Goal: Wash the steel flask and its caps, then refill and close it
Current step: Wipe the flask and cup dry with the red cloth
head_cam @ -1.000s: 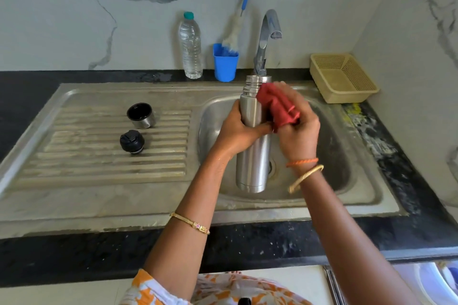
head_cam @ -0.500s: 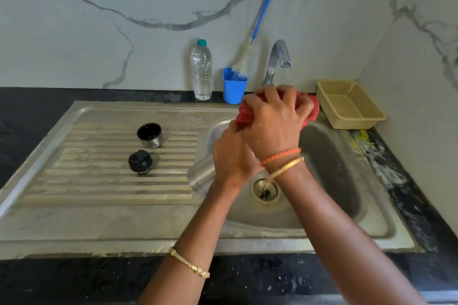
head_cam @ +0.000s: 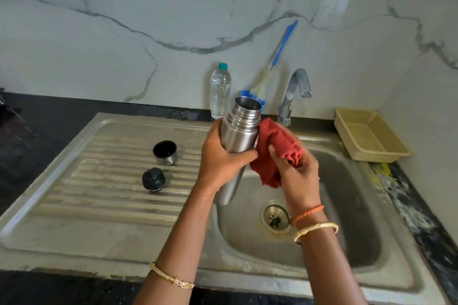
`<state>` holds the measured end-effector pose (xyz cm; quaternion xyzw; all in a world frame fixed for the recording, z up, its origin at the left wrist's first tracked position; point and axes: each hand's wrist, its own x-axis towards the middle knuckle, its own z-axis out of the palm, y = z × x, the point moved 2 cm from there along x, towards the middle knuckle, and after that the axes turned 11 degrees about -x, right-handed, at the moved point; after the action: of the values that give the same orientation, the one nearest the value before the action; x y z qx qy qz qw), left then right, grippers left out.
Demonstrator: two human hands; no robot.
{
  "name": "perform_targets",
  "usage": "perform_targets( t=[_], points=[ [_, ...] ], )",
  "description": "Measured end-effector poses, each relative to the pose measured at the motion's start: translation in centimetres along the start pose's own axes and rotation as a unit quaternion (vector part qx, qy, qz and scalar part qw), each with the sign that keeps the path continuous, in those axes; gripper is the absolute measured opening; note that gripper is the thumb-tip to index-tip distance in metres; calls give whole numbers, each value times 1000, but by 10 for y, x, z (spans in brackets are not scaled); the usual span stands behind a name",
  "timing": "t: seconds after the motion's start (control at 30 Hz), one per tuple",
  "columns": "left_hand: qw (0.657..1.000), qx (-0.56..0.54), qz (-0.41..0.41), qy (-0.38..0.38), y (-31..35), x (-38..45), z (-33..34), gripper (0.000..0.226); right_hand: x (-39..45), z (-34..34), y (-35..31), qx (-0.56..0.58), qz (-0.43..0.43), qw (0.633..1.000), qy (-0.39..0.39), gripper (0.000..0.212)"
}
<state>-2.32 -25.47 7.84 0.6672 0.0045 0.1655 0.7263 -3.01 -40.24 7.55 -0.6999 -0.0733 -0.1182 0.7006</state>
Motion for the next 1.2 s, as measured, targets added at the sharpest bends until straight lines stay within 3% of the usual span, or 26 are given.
perform_targets(
  t=[0.1, 0.2, 0.3, 0.4, 0.53, 0.67, 0.83, 0.93, 1.03, 1.1, 1.2],
  points=[
    [996, -3, -46, -80, 2, 0, -5, 56, 31, 1, -9, -18, -41, 999, -30, 35],
    [977, -29, -120, -171, 5, -10, -3, 48, 73, -6, -22, -24, -40, 975, -219, 36],
    [959, -47, -158, -231, 0, -18, 5, 64, 86, 0, -24, -37, 19, 919, -391, 37],
    [951, -34, -177, -252, -8, -21, 13, 66, 94, 3, -11, -90, 6, 900, -426, 37],
    [967, -54, -160, -189, -17, -14, 16, 54, 87, -2, -2, -29, 48, 937, -344, 43],
    [978, -102, -147, -110, -27, -7, 17, 57, 56, 0, 14, 18, 75, 985, -157, 46],
    [981, -132, -139, -41, -35, 0, 18, 79, 12, 7, 0, 119, 63, 991, -20, 41],
    [977, -158, -146, -2, -39, 7, 22, 92, 6, 18, -22, 77, -45, 995, -37, 46],
    [969, -199, -144, -4, -35, 13, 28, 75, 11, 34, -31, -7, -91, 994, -55, 53],
    [957, -252, -142, -30, -36, 15, 31, 76, 18, 43, -33, -72, -132, 988, -31, 43],
    [946, -275, -165, -41, -36, 12, 29, 101, 16, 45, -24, -170, -234, 957, -22, 20]
  ],
)
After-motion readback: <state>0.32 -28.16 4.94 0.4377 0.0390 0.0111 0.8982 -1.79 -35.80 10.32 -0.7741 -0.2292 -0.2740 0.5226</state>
